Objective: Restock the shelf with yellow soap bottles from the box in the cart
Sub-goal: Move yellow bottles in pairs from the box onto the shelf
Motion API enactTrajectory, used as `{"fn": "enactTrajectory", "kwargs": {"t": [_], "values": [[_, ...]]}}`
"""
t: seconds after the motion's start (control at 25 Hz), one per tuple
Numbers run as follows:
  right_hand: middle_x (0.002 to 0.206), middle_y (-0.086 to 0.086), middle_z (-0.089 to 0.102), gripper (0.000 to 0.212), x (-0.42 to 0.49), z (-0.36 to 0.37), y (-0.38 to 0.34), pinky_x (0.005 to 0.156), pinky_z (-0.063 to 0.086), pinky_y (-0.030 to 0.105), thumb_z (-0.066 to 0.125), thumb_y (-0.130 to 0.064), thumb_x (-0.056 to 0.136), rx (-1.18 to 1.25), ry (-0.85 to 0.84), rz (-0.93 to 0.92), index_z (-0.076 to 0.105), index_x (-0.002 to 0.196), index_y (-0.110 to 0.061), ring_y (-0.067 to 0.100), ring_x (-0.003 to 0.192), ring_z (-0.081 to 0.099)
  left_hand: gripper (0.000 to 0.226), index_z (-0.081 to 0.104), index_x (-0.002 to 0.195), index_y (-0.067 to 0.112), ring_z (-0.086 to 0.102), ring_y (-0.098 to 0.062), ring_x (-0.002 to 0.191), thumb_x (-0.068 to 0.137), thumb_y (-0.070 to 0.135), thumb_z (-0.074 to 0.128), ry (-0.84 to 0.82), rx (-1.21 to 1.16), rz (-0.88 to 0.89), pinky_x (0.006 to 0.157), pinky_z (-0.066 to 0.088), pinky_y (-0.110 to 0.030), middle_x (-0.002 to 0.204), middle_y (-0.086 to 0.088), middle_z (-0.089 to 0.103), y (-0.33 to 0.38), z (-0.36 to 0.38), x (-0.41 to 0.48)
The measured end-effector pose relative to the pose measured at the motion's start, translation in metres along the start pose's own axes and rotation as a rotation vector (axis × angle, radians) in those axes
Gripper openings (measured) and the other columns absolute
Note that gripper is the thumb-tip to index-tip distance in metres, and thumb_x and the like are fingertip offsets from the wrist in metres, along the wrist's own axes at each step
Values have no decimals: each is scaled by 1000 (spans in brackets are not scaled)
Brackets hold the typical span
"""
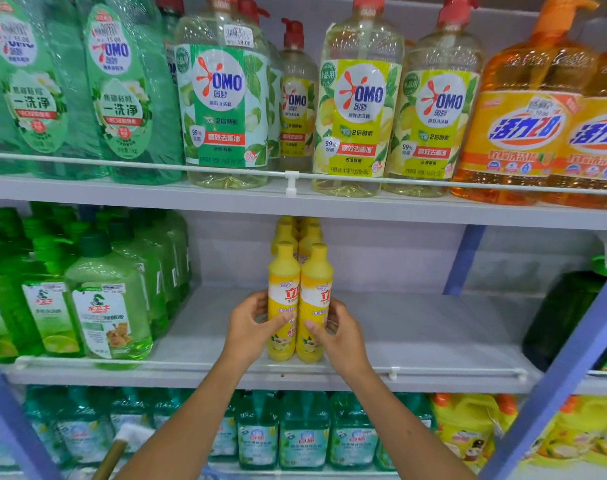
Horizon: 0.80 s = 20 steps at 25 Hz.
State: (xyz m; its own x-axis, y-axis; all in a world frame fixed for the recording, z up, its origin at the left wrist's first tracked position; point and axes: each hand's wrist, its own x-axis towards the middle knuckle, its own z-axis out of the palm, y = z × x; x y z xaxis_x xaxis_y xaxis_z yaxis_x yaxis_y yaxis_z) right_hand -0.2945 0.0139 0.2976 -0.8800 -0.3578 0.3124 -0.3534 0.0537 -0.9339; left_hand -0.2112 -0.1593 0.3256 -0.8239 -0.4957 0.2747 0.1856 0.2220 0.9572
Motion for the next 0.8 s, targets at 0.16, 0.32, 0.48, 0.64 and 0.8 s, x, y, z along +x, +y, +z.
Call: {"fn": "enactTrajectory", "kwargs": {"t": [0.16,0.32,0.48,0.64,0.8], "values": [[117,-16,69,54,-4,11,-8,89,55,18,85,-24,81,-7,94,-24,56,126,-30,-1,106,67,55,67,125,16,70,-6,104,74,20,88,-97,-13,-10,89,56,-23,114,6,75,-1,-8,2],[125,-14,68,56,-6,4,-6,91,52,15,81,-23,85,15,31,-35,55,134,-27,1,113,66,59,65,119,16,71,-8,100,67,22,93,1,-14,-30,88,57,-27,110,4,75,-8,0,0],[124,-15,68,49,-7,-2,3,99,54,25,74,-15,91,-27,-59,6,55,132,-31,2,113,66,54,64,118,16,69,-12,105,71,28,88,-102,30,-23,91,58,-29,112,3,73,-9,-12,10],[118,-10,71,55,-4,12,8,93,58,30,84,-27,82,-86,96,28,59,130,-21,3,105,67,53,64,123,14,69,-1,99,75,17,87,-25,20,-18,77,56,-16,112,6,73,-12,-1,-2],[119,-9,70,60,-5,11,18,91,59,31,87,-31,77,-102,98,25,59,130,-21,5,106,68,52,62,116,21,65,13,89,72,19,90,57,39,-43,69,51,-6,104,15,70,-16,6,-6]]}}
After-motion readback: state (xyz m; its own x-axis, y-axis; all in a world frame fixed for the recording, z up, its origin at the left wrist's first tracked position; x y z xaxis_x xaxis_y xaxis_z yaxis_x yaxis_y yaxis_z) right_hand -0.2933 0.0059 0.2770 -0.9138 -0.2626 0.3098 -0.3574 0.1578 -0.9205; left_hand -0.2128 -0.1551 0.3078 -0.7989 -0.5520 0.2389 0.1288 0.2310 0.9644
